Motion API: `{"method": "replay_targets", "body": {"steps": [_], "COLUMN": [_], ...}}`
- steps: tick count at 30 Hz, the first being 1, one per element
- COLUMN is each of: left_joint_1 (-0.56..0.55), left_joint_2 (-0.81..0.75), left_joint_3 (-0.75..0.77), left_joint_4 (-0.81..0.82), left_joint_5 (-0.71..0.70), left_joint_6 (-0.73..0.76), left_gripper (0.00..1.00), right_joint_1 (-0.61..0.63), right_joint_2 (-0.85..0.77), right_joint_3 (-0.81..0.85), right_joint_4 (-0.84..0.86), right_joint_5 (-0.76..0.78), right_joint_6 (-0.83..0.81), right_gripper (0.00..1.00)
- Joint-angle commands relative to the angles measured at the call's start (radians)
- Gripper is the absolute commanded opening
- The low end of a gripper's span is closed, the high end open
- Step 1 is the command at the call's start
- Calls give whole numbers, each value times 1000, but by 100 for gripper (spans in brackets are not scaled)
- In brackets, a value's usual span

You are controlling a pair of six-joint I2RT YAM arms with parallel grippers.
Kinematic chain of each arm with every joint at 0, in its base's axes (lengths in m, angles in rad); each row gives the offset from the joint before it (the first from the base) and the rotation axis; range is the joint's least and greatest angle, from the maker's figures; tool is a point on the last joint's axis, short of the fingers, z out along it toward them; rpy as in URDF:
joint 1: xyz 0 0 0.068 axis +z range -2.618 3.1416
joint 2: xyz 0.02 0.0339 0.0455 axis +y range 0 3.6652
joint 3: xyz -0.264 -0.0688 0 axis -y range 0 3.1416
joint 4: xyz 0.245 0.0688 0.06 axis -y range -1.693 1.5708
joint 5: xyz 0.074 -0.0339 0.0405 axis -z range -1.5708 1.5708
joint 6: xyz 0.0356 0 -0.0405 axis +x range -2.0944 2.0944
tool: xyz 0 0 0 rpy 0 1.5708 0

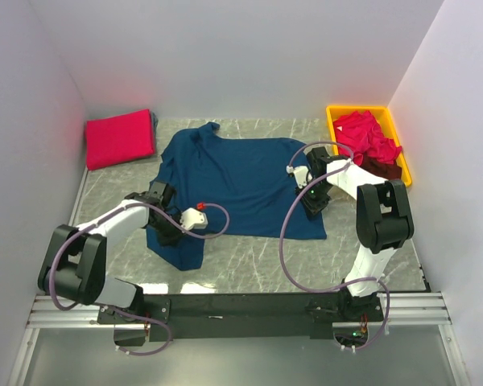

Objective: Fold and stack the t-shirts
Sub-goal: Flatten the tshirt out

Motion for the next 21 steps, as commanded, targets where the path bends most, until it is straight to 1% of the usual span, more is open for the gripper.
{"method": "replay_targets", "body": {"steps": [1,7,8,11,12,13,14,15,16,17,18,21], "left_joint_1": [-4,-3,-3,-3,-3,-3,-3,-1,-1,-1,-1,-3], "left_joint_2": [-84,-250,-268,-348,-368,-402,-416,-431,-448,-454,-462,-451], "left_joint_3": [-4,-12,-13,-22,-36,-45,-59,-56,-47,-36,-30,22], "left_joint_4": [-64,-190,-253,-351,-421,-455,-483,-518,-555,-577,-578,-604], "left_joint_5": [14,31,35,25,13,-22,-41,-46,-29,-27,-26,-23], "left_joint_6": [23,84,120,228,262,295,359,339,395,406,403,386], "left_gripper": [1,1,0,1,1,1,2,4,10,16,26,41], "right_joint_1": [-4,-4,-4,-4,-4,-3,-4,-6,-6,-4,-4,-4], "right_joint_2": [0,5,5,0,-3,-3,-3,-4,-6,-7,-7,-24], "right_joint_3": [5,-4,-4,-3,-1,-3,-3,-3,-1,0,3,13], "right_joint_4": [7,16,18,13,12,10,9,4,-1,-4,-13,-40], "right_joint_5": [16,25,25,25,25,25,25,25,27,27,25,18], "right_joint_6": [1,-4,-4,-5,-7,-8,-10,-13,-14,-16,-18,-22], "right_gripper": [29,29,29,29,29,30,30,30,29,30,30,30]}}
